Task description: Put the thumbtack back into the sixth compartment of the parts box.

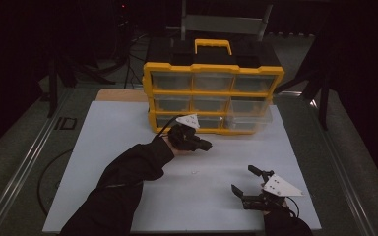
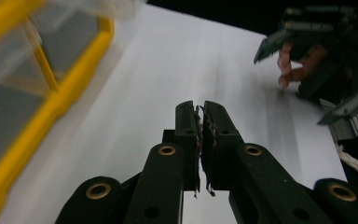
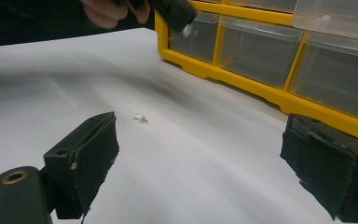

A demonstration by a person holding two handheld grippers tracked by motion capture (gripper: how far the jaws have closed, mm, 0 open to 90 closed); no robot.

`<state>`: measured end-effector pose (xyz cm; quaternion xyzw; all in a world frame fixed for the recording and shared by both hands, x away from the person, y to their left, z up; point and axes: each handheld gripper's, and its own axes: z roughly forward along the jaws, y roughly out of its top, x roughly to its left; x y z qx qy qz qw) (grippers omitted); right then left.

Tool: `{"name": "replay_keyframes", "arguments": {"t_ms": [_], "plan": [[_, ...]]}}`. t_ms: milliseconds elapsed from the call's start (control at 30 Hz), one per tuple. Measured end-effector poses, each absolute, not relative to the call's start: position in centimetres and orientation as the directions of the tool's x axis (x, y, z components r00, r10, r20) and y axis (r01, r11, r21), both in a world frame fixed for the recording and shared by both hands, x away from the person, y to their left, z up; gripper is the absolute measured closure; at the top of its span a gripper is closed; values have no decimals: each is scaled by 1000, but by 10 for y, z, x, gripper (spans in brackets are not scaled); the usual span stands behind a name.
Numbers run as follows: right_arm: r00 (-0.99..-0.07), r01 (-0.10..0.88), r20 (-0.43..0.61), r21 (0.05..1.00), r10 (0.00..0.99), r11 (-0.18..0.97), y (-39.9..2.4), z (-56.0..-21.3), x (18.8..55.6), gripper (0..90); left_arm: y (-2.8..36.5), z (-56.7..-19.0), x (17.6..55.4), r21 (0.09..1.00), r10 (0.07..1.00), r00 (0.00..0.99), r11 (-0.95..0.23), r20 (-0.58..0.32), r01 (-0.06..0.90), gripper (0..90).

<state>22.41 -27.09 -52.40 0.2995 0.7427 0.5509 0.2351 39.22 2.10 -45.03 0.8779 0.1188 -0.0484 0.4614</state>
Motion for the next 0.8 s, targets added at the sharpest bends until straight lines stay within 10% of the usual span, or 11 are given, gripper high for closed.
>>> {"name": "replay_keyframes", "arguments": {"t_ms": [800], "plan": [[-708,177,-29,960,705,217,-271,-523,223,104,-2,-357,412,866,117,984,-470,-133,172,858]]}}
